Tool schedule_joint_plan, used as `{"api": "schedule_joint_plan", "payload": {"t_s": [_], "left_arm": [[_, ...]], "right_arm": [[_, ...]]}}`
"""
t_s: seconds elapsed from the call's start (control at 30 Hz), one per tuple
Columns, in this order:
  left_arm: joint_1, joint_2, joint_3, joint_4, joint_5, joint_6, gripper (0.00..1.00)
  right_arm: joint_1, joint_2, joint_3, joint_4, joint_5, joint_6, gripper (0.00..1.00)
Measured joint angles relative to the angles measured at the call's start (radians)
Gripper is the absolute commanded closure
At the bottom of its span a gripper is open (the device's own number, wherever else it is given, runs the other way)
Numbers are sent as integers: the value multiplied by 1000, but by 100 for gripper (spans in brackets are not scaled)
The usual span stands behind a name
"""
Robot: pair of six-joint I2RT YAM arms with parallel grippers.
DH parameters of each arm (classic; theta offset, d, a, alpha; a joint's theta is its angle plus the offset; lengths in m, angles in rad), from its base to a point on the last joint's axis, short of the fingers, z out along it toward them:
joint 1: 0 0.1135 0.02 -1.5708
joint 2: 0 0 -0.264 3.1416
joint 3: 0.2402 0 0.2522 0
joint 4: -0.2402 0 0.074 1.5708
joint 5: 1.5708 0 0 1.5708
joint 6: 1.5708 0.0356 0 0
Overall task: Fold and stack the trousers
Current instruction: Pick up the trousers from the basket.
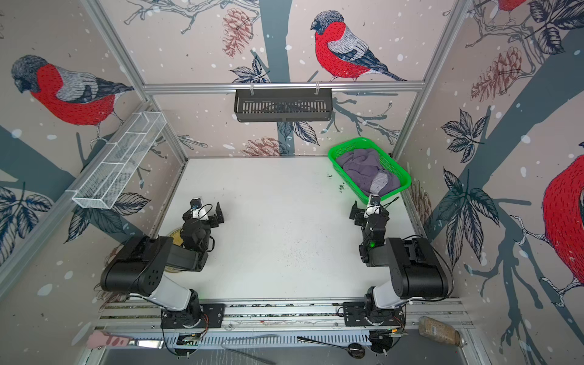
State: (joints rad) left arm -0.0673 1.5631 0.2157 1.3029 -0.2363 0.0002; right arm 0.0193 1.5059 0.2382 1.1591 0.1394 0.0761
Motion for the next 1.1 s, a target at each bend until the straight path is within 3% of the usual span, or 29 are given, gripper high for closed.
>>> {"api": "schedule_joint_plan", "payload": {"t_s": [1.1], "left_arm": [[6,0,5,1,24,0,2]], "right_arm": [[-6,-4,-3,0,-5,0,1]]}}
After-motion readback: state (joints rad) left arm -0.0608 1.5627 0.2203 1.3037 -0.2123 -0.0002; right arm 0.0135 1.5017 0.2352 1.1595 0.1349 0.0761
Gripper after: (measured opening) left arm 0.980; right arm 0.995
